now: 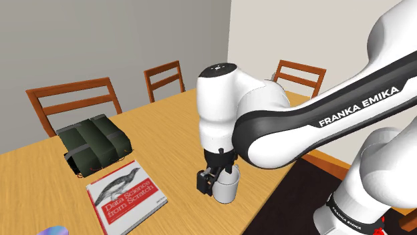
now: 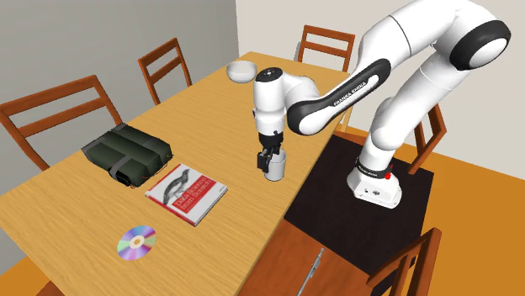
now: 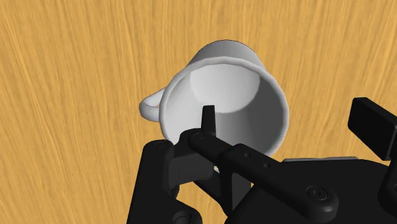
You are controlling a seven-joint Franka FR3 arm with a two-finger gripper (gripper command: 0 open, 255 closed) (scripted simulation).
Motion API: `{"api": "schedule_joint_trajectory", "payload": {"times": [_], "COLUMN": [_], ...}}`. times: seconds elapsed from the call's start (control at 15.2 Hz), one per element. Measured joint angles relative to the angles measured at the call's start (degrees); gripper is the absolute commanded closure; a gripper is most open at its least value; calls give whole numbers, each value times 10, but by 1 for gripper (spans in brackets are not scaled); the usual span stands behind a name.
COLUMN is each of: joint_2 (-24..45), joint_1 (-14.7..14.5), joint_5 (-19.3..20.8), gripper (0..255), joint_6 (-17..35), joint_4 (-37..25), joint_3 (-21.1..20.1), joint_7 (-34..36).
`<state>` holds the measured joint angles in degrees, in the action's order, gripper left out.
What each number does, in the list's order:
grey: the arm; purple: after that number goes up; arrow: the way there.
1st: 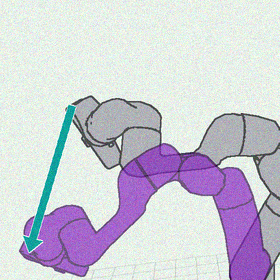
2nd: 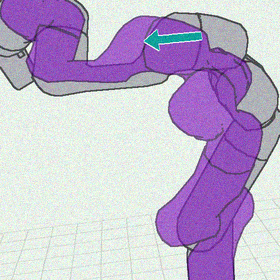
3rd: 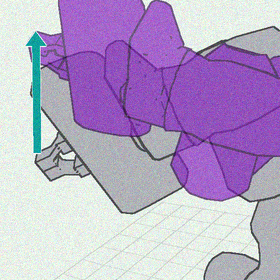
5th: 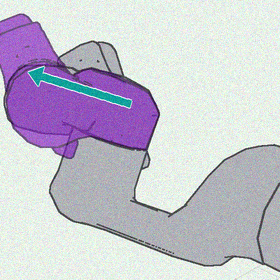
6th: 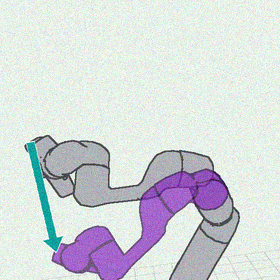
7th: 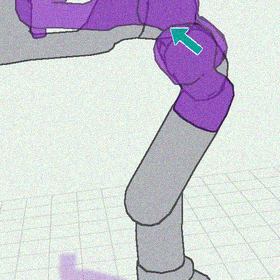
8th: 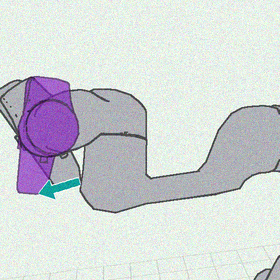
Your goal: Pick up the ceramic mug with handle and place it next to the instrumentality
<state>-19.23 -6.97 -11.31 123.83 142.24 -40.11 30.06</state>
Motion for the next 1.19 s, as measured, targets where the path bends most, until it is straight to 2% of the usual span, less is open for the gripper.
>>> {"api": "schedule_joint_trajectory", "payload": {"times": [0.33,0.73,0.79,1.19], "joint_2": [29,33,33,33], "joint_1": [8,9,9,9], "joint_5": [12,14,14,14], "gripper": [0,0,255,255], "joint_6": [44,52,52,52], "joint_4": [18,22,22,22], "joint_3": [-13,-15,-15,-15], "joint_7": [11,12,12,12]}}
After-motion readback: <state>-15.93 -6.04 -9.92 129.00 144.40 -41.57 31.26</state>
